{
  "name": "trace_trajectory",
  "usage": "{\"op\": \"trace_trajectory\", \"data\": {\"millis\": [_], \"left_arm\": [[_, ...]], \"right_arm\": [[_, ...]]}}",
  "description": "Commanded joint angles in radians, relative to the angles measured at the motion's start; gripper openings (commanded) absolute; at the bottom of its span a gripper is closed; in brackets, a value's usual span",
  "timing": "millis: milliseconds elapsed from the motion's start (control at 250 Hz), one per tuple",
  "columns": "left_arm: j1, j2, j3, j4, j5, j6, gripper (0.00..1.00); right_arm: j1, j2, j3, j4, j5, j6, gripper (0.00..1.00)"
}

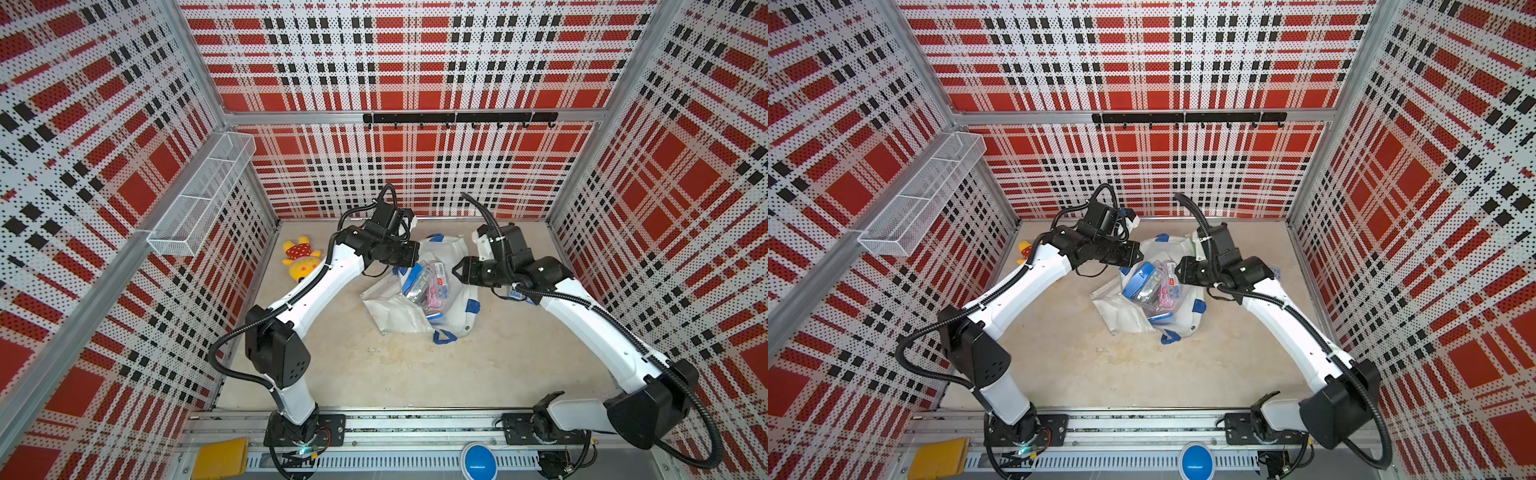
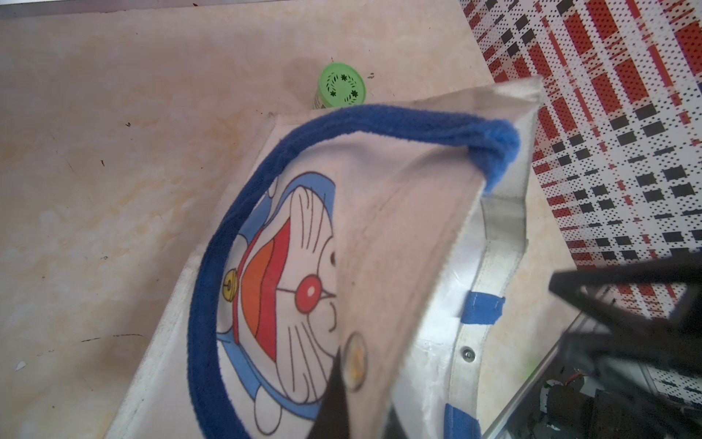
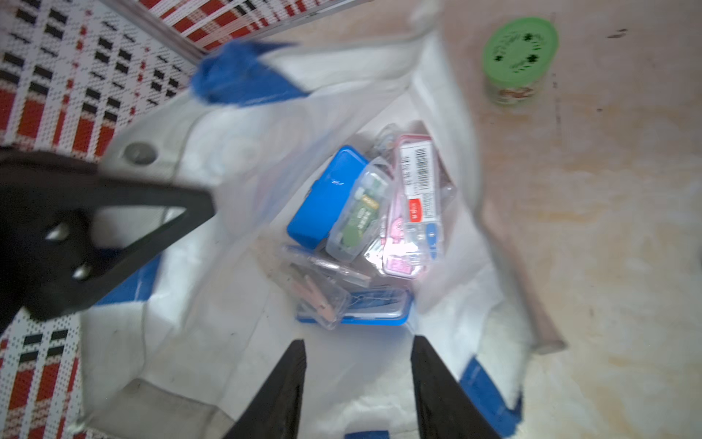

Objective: Take out the compass set from the canvas bag
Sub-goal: Pick up the compass set from the canvas bag.

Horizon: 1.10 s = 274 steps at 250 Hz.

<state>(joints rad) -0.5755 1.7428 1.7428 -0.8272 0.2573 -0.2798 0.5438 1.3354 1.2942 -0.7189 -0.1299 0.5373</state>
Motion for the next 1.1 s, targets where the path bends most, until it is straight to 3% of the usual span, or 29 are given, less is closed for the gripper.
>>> {"op": "trace_trajectory", "data": {"millis": [0, 172, 300, 388, 476, 780, 908, 1092], "left_arm": [[-0.017, 0.002, 0.054, 0.033, 0.013, -0.001, 0.00], [-0.025, 0.010, 0.060, 0.033, 0.006, -0.001, 0.00], [-0.024, 0.021, 0.072, 0.035, 0.011, -0.001, 0.00], [-0.027, 0.029, 0.082, 0.033, 0.011, -0.001, 0.00], [-0.028, 0.034, 0.088, 0.033, 0.011, -0.001, 0.00], [-0.018, 0.057, 0.114, 0.013, 0.020, 0.003, 0.00], [-0.012, 0.060, 0.113, 0.011, 0.025, 0.005, 0.00], [-0.006, 0.069, 0.115, 0.008, 0.030, 0.007, 0.00]], "right_arm": [[0.071, -0.005, -0.074, 0.137, 0.058, 0.033, 0.44], [0.105, 0.081, -0.120, 0.163, 0.101, 0.089, 0.36], [0.105, 0.171, -0.109, 0.193, 0.117, 0.124, 0.36], [0.105, 0.256, -0.054, 0.147, 0.157, 0.158, 0.41], [0.105, 0.332, -0.007, 0.106, 0.213, 0.180, 0.53], [0.090, 0.531, 0.138, 0.001, 0.308, 0.200, 0.69], [0.073, 0.585, 0.172, -0.030, 0.341, 0.187, 0.73], [0.036, 0.651, 0.191, -0.008, 0.294, 0.158, 0.73]]}}
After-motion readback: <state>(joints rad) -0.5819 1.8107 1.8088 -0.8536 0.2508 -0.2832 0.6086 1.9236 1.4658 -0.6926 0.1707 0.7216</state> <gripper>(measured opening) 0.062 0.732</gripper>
